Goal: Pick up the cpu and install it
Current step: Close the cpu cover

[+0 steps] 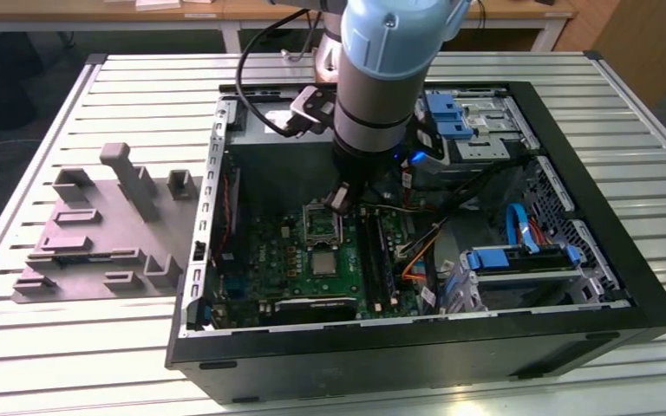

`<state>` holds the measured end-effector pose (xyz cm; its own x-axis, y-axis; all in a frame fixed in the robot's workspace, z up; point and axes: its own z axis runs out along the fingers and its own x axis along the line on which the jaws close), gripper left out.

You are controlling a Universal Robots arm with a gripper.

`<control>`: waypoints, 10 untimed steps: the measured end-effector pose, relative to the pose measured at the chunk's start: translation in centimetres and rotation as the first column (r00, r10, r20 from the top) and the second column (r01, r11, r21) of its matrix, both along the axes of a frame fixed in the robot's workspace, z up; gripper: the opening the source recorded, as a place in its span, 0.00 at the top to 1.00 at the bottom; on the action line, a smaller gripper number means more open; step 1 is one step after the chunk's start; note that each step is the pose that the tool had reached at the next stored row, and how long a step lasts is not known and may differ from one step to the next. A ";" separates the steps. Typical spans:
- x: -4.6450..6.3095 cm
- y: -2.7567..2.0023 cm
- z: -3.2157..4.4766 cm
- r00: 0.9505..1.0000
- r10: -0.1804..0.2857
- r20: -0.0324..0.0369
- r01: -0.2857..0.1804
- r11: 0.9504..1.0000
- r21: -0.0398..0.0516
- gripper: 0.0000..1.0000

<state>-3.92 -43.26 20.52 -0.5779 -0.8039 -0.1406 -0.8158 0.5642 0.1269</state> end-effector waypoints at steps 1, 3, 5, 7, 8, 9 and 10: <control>0.0 0.00 -0.04 1.000 0.000 0.000 0.000 1.000 0.000 0.89; 0.0 0.02 -0.13 1.000 0.000 0.000 0.000 1.000 0.000 0.89; -0.1 0.05 -0.21 1.000 0.000 0.000 0.000 1.000 0.000 0.89; -0.1 0.06 -0.27 1.000 0.000 0.000 0.000 1.000 0.000 0.89; -0.1 0.07 -0.28 1.000 0.000 0.000 0.000 1.000 0.000 0.89; -0.1 0.07 -0.29 1.000 0.000 0.000 0.000 1.000 0.000 0.89; -0.1 0.07 -0.30 1.000 0.000 0.000 0.000 1.000 0.000 0.89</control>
<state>-4.04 -43.19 20.22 -0.5778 -0.8039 -0.1408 -0.8158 0.5641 0.1272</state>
